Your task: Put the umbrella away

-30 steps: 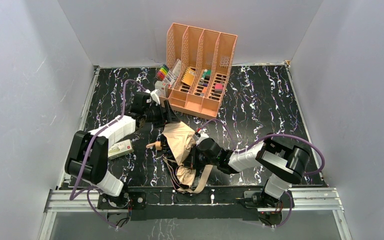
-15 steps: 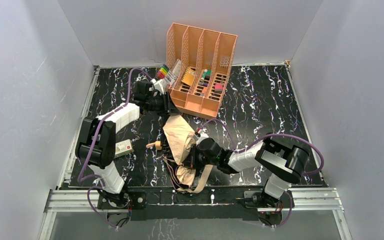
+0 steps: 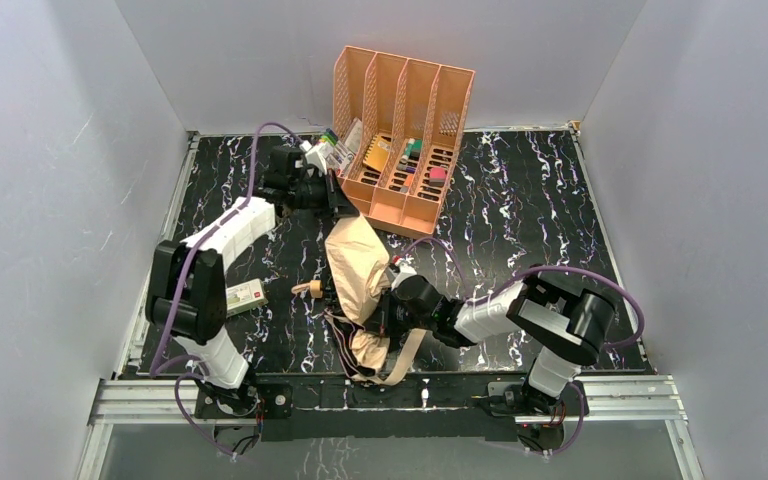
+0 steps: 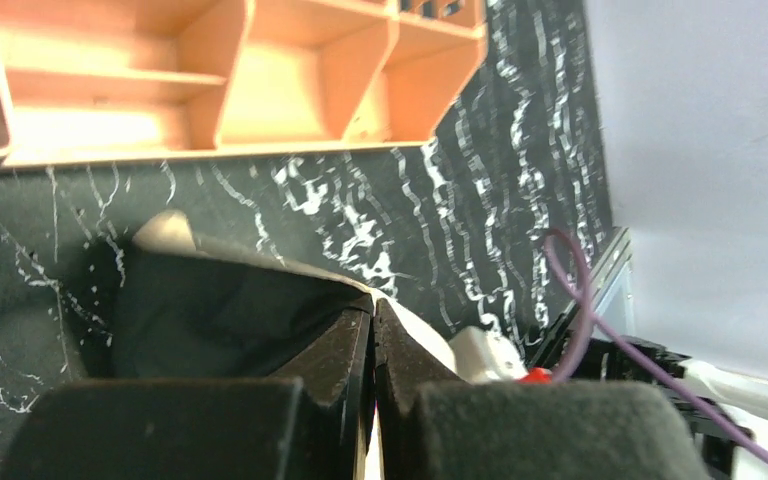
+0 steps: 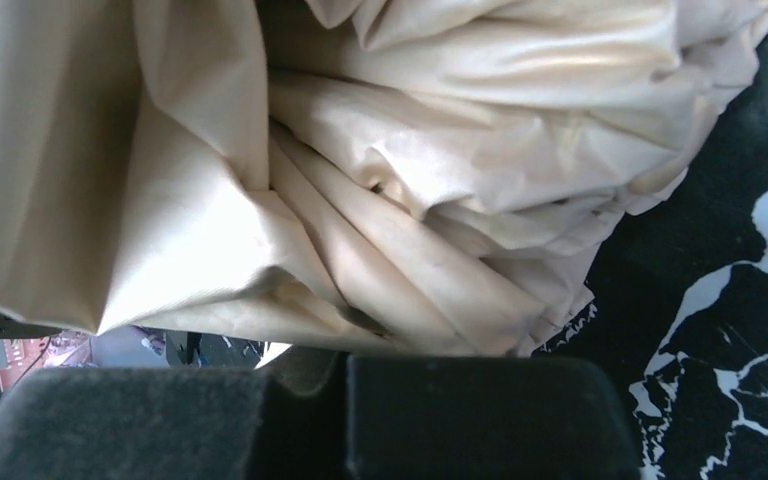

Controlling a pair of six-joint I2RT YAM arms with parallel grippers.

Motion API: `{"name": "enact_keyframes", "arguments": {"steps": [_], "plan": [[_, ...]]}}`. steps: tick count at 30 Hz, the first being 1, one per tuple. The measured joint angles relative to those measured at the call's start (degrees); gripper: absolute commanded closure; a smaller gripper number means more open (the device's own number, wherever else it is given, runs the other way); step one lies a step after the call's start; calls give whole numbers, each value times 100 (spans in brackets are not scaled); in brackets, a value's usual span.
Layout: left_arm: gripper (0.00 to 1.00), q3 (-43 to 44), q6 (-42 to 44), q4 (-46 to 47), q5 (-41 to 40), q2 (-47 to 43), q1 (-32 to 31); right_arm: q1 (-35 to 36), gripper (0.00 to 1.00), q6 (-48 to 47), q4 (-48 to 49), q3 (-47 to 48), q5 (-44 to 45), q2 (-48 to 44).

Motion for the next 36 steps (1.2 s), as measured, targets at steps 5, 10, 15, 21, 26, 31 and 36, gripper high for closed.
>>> {"name": "enact_keyframes", "arguments": {"steps": [5,10,15,21,26,31,36], "plan": [[100,280,-116,-118,2,-680,0,-15,100,35,33,98,33,109],[100,354,11,-601,-4,-1419,-24,-63,100,63,17,199,186,173],[100,173,70,-885,-118,-1941,-170,-63,100,120,7,205,216,173],[100,-807,-103,-828,-699,-3141,-826,-63,100,173,-11,225,216,173],[100,-2127,-577,-452,-1217,-4242,-1628,-63,100,186,-24,234,210,173],[100,-3351,-1071,-2,-1685,-4865,-2120,-63,100,184,-17,232,153,170],[90,-4402,-1502,675,-2020,-5093,-2623,-63,100,175,-39,232,129,153]]}}
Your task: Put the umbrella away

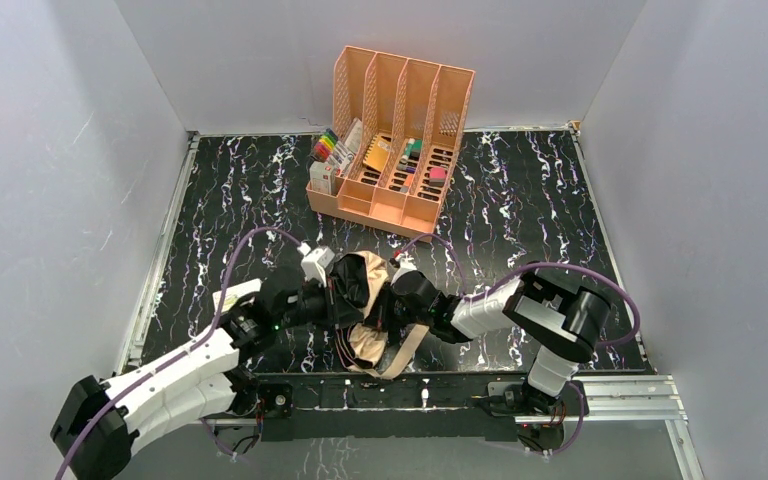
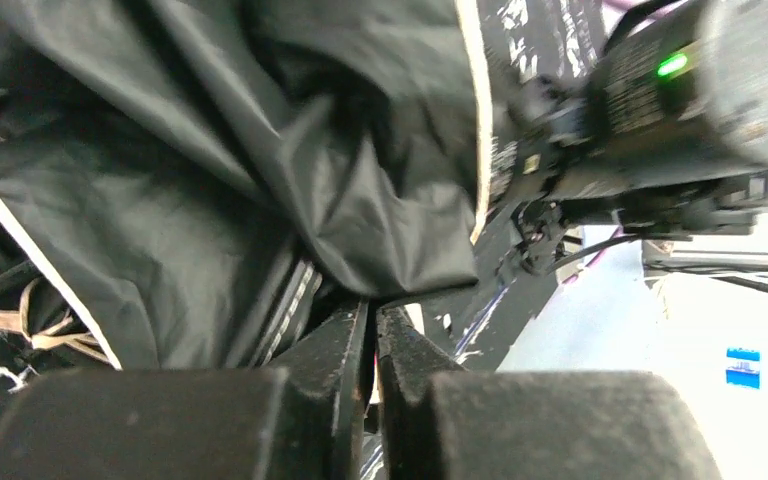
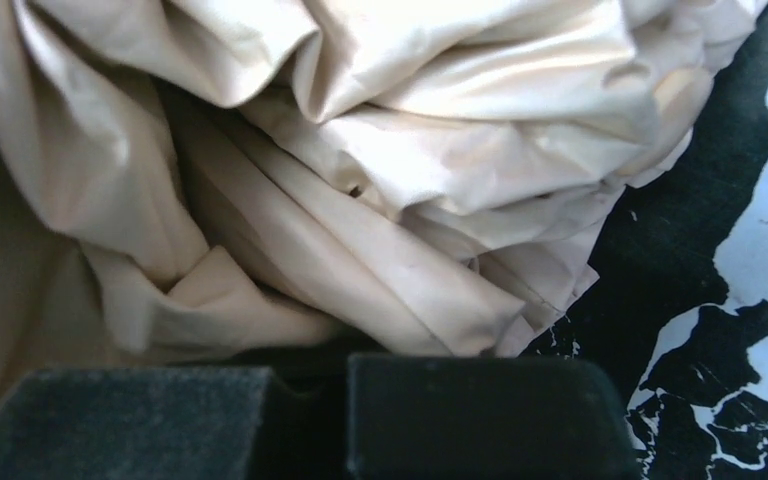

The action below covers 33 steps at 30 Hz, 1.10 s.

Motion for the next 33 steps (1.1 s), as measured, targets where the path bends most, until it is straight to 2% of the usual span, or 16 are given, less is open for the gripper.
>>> {"name": "enact_keyframes", "arguments": {"steps": [3,7,10,13,16,24,29,33], "plan": [[84,-551,-243,424,-177,26,-243,0,100,-7,-85,-7,-17,-48],[66,-1029,-494,927,-345,155,-374,4,100,-11,-205,-39,-24,-133],[57,-1086,-586,1060,-433,271,-387,4,100,-31,-260,-39,-24,-160],[47,-874,-529,763,-579,269,-398,7,100,-31,-258,-39,-31,-155],[40,-243,-339,142,-848,234,-404,2,100,-26,-212,-39,-81,-114],[31,2371,302,-1596,-1993,380,-409,0,100,63,68,-37,-173,48],[21,3794,807,-2599,-2599,1333,-407,0,100,76,68,-37,-173,48],[17,5115,1419,-3407,-2817,2677,-409,0,100,79,70,-37,-173,48]]}}
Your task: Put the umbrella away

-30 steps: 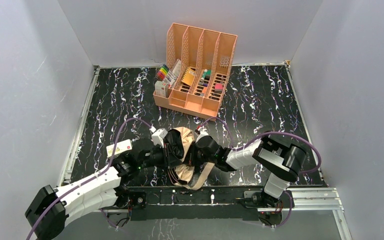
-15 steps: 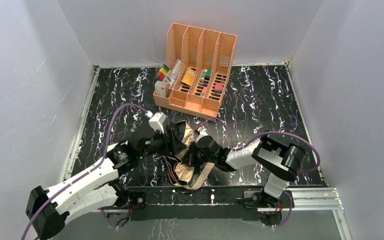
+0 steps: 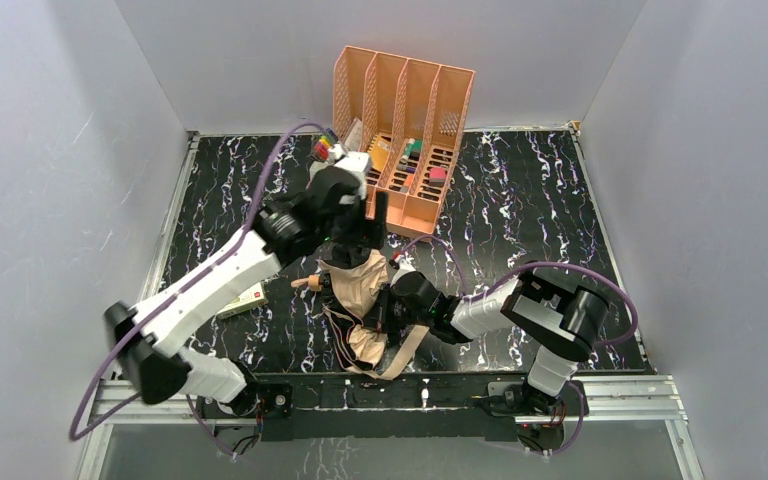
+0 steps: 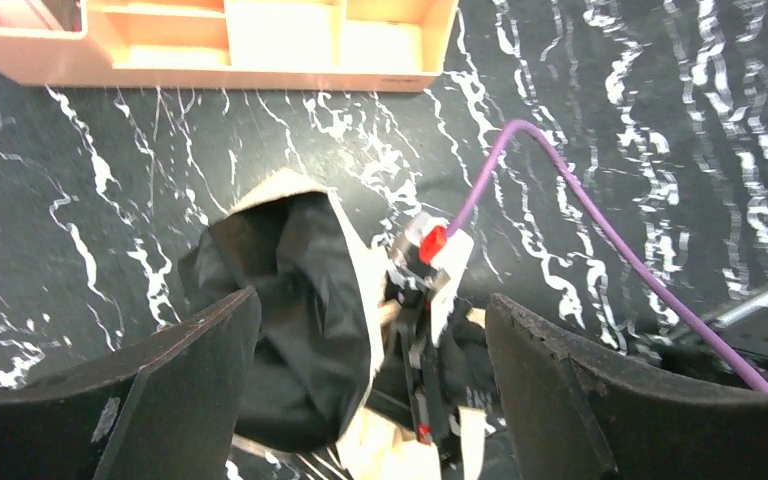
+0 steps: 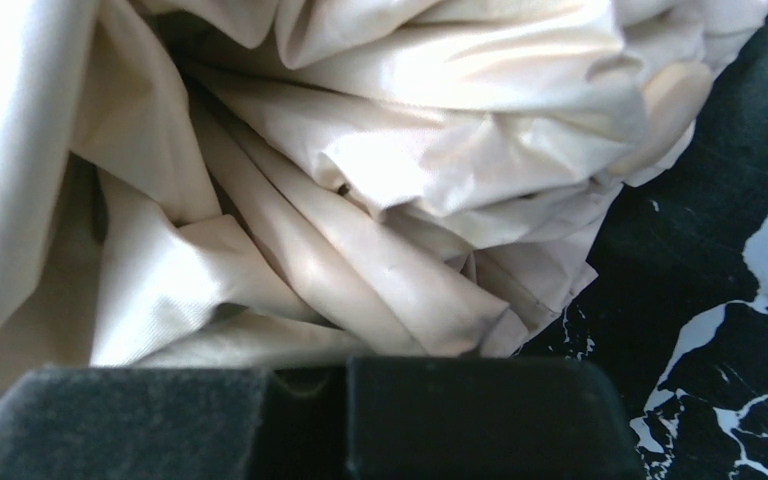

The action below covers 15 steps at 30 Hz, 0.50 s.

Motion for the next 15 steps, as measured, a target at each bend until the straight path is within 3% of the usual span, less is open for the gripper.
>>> {"name": "enact_keyframes", "arguments": {"steps": [7,15], "plan": [[16,1753,927,-1099,-55,2090,0,0,100,0,0,-2,-4,0],[30,2457,1440,-1867,-164,3093,0,-2,100,0,15,-4,-11,4]]}}
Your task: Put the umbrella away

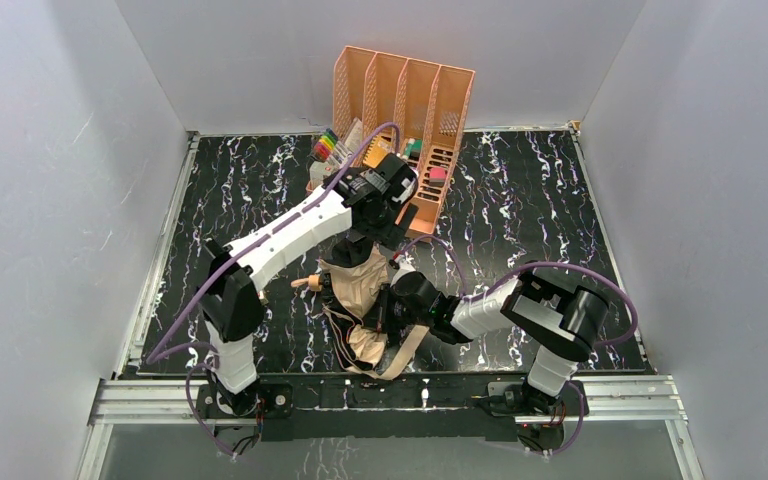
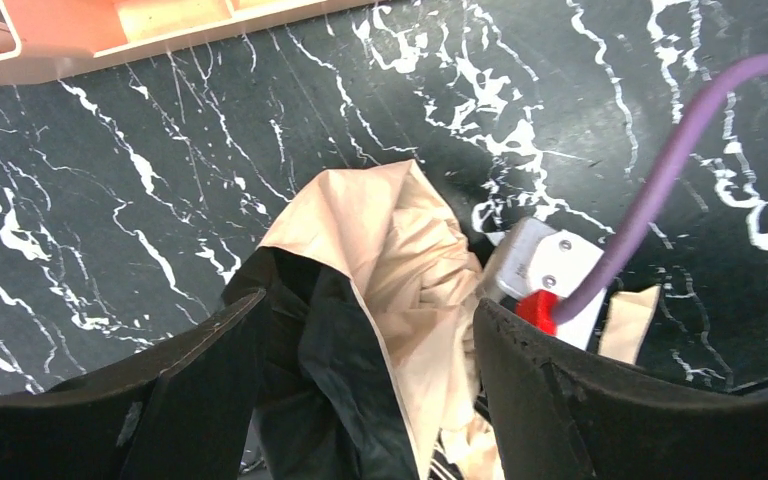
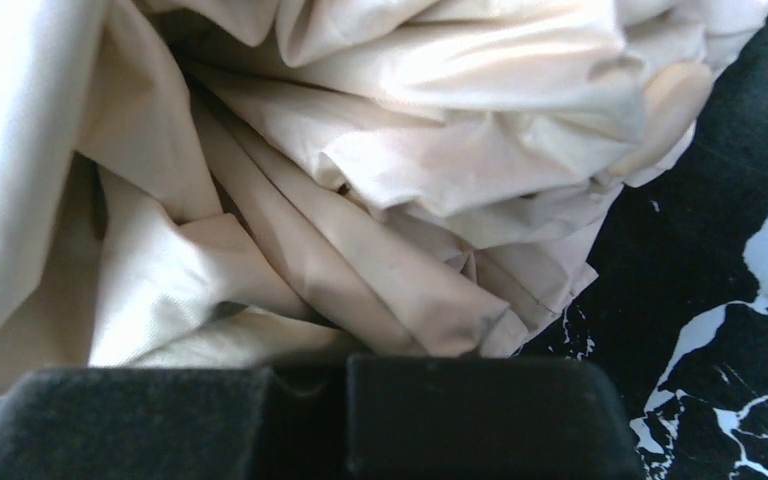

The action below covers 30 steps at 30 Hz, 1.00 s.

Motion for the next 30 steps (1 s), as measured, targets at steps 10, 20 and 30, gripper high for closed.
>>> {"name": "enact_keyframes", "arguments": {"steps": [10,20,30], "plan": [[53,164,284,-437,-234,461,0,0,100,2,98,-37,-7,15],[100,157,365,-468,-514,466,39,0,100,0,116,-39,-15,26],[100,-63,236,197,706,247,1375,0,100,2,151,-37,-44,66]]}}
